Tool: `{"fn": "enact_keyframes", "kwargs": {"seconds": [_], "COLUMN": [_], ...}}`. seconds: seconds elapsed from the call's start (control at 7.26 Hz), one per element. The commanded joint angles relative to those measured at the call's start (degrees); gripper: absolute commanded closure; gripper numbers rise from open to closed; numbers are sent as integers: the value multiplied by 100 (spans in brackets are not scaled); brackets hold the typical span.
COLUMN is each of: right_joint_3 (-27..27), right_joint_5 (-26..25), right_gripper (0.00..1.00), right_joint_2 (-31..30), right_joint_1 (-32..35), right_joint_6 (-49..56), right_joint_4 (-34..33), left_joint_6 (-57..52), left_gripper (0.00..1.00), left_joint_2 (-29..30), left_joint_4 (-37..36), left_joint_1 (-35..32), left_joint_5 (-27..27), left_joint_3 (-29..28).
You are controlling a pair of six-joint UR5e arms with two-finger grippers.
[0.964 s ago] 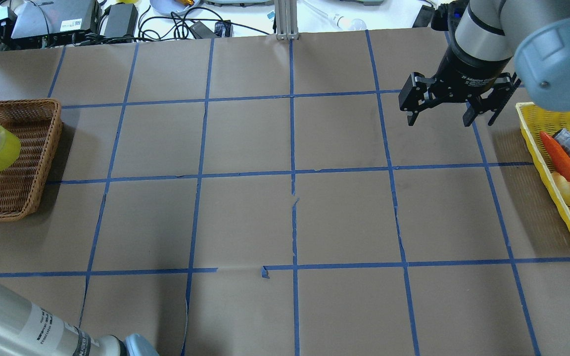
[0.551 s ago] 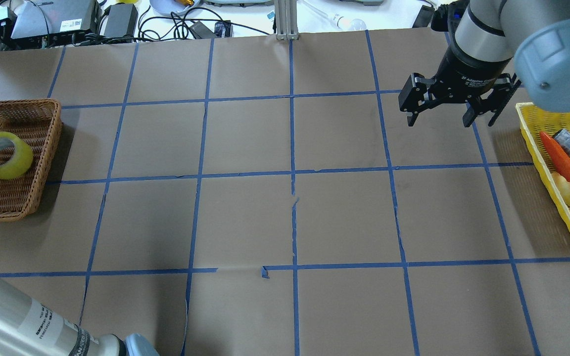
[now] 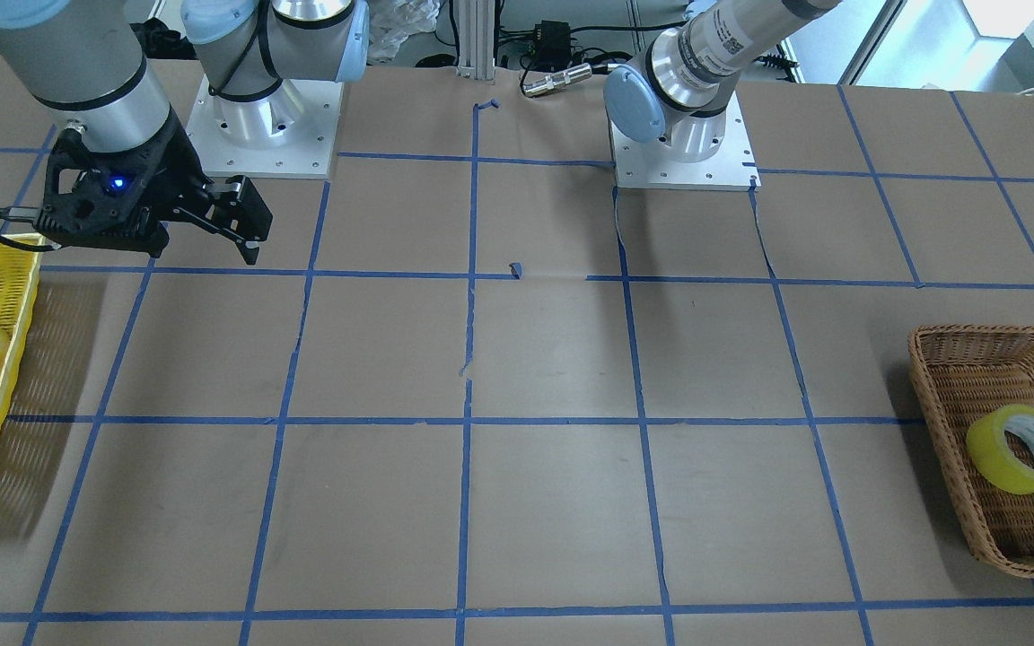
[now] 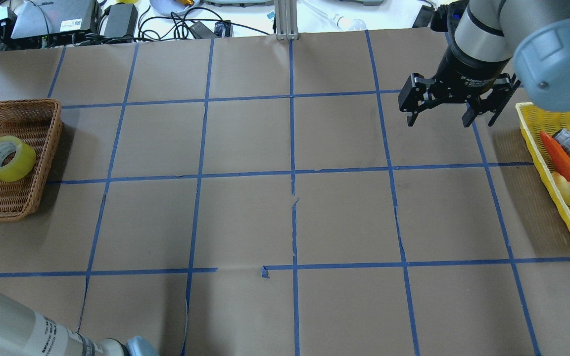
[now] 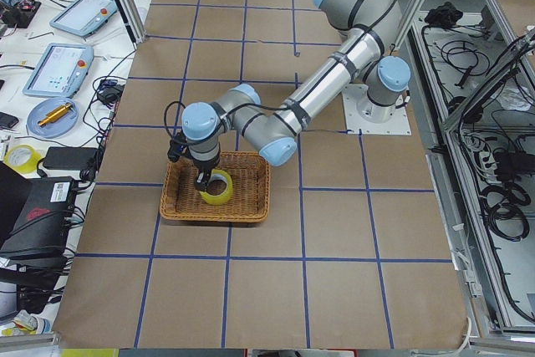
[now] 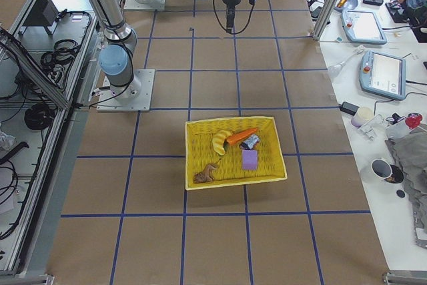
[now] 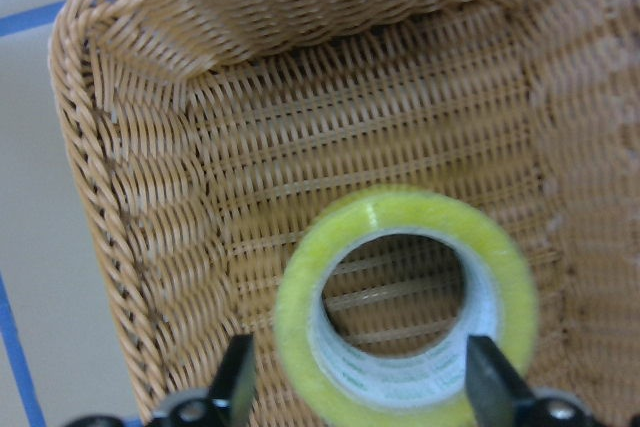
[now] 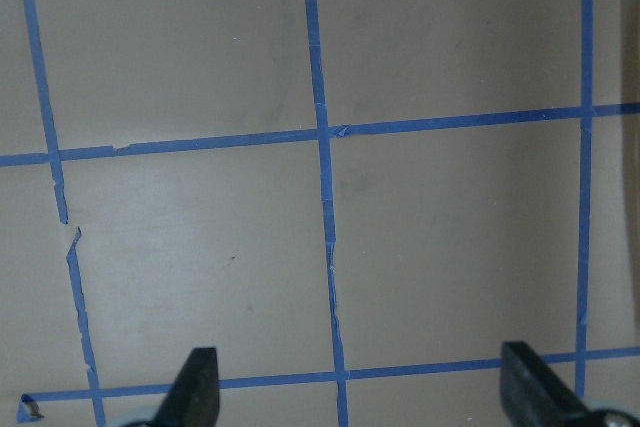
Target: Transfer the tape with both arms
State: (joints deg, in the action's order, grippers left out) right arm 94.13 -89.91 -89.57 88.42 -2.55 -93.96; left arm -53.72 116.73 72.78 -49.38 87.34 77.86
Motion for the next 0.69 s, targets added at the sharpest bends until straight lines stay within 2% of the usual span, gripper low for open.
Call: {"fn": "enact_keyframes", "kwargs": {"seconds": [0.0, 0.14, 0.41, 0.55], "right_joint_3": [0, -9, 0, 0], "right_joint_5": [0, -9, -9, -9], "right_gripper": [0, 0, 0, 0], "right_joint_2": [1, -8, -8, -17], "right_joint_1": [0, 0, -9, 0], "right_joint_6": [0, 0, 53, 53], "right_joint_4": [1, 1, 1, 1], "left_joint_6": [1017, 1962, 4035, 4498], "left_gripper": [0, 0, 0, 0], "left_joint_2": [-1113, -1501, -2056, -2354], "left_joint_4": [1032, 1568, 1810, 2193], "left_joint_1": [-997, -1560, -2982, -3564], "left_joint_5": [46, 38, 55, 64], "left_joint_3": [44, 53, 123, 402]}}
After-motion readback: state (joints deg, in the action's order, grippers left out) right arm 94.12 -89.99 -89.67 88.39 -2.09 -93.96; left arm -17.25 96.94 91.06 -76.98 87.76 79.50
